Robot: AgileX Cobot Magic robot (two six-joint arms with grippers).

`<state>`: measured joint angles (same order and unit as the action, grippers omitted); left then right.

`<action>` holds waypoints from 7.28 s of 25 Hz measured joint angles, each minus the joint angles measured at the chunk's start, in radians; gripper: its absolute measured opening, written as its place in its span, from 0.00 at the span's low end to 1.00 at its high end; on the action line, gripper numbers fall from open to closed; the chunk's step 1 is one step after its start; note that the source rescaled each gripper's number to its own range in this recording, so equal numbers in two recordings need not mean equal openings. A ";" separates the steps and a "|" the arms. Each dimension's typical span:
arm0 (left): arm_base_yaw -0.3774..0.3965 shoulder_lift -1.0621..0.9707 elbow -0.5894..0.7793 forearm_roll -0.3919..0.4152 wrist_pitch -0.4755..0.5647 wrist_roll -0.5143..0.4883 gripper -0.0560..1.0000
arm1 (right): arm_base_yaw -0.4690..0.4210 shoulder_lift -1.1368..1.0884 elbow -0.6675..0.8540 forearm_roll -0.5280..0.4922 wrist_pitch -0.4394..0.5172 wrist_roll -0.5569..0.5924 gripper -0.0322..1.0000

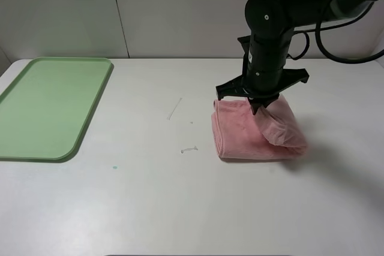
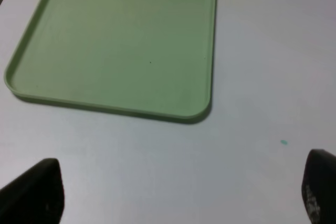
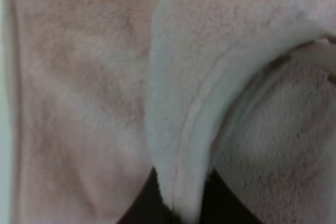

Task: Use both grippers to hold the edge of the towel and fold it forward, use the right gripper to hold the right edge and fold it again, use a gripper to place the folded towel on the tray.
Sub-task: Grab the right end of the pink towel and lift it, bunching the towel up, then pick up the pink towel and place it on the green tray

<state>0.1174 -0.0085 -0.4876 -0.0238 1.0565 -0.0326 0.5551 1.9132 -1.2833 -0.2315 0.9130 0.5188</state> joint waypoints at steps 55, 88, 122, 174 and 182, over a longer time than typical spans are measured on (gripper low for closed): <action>0.000 0.000 0.000 0.000 0.000 0.000 0.90 | 0.082 -0.362 0.046 0.183 0.284 -0.282 1.00; 0.000 0.000 0.000 0.000 0.000 0.000 0.90 | 0.024 -1.599 0.617 0.172 0.296 -0.302 1.00; 0.000 0.000 0.000 0.000 0.000 0.000 0.90 | -0.503 -1.919 0.789 0.221 0.118 -0.454 1.00; -0.174 0.665 -0.283 -0.054 -0.063 0.003 1.00 | -0.503 -1.920 0.789 0.222 0.117 -0.454 1.00; -0.366 1.039 -0.345 -0.096 -0.214 -0.014 1.00 | -0.503 -1.920 0.789 0.222 0.117 -0.454 1.00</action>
<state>-0.2484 1.0308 -0.8326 -0.1195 0.8423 -0.0468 0.0523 -0.0068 -0.4943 -0.0095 1.0304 0.0643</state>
